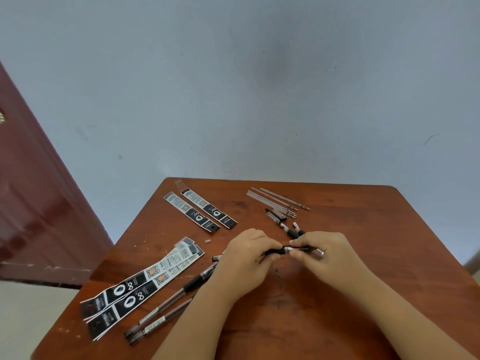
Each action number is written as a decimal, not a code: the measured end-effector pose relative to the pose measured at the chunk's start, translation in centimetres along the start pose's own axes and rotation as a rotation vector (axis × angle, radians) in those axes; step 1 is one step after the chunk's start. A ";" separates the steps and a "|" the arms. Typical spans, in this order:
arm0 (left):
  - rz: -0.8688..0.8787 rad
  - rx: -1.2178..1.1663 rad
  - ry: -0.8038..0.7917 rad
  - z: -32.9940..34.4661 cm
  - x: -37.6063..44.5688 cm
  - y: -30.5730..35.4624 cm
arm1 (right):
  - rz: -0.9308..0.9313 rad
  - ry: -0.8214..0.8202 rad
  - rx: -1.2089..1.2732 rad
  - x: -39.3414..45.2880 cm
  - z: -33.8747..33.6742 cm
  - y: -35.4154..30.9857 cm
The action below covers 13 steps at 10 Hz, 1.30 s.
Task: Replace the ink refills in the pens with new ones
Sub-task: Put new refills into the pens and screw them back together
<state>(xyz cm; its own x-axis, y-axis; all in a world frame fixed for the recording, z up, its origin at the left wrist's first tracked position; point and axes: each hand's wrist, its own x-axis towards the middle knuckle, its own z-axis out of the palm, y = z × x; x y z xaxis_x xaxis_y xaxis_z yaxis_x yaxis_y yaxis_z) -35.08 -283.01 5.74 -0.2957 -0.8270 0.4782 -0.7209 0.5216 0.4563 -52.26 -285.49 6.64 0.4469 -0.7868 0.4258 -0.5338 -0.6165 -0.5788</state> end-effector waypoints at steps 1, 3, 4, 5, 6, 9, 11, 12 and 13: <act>-0.047 0.051 0.008 0.0 0.1 0.5 | -0.009 -0.018 -0.025 0.0 0.4 0.2; -0.178 0.172 -0.078 -1.8 -0.2 2.3 | -0.002 -0.160 -0.039 -0.3 0.5 0.0; -0.258 0.237 -0.048 -3.0 -2.6 2.5 | 0.017 -0.300 -0.059 -0.6 1.0 -0.3; -0.381 0.311 -0.004 -3.6 -5.7 2.7 | 0.042 -0.381 -0.045 -0.6 1.3 -0.7; -0.460 0.363 0.058 -3.7 -7.8 2.6 | -0.020 -0.468 -0.177 -0.7 1.8 -0.8; -0.511 0.463 0.028 -3.5 -8.6 2.5 | -0.078 -0.492 -0.305 -1.0 2.4 -0.5; -0.532 0.468 0.040 -3.6 -9.1 2.0 | -0.081 -0.490 -0.301 -1.1 2.5 -0.5; -0.524 0.480 0.030 -3.7 -9.2 2.0 | -0.081 -0.488 -0.299 -1.0 2.5 -0.4; -0.503 0.453 0.052 -3.7 -9.3 1.9 | -0.083 -0.484 -0.293 -1.0 2.5 -0.5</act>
<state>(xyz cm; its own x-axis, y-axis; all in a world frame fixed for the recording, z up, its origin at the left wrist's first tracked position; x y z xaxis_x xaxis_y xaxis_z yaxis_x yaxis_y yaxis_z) -31.41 -273.54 4.97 0.1668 -0.9290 0.3304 -0.9576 -0.0728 0.2789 -50.66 -284.35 4.74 0.7371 -0.6736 0.0542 -0.6287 -0.7129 -0.3107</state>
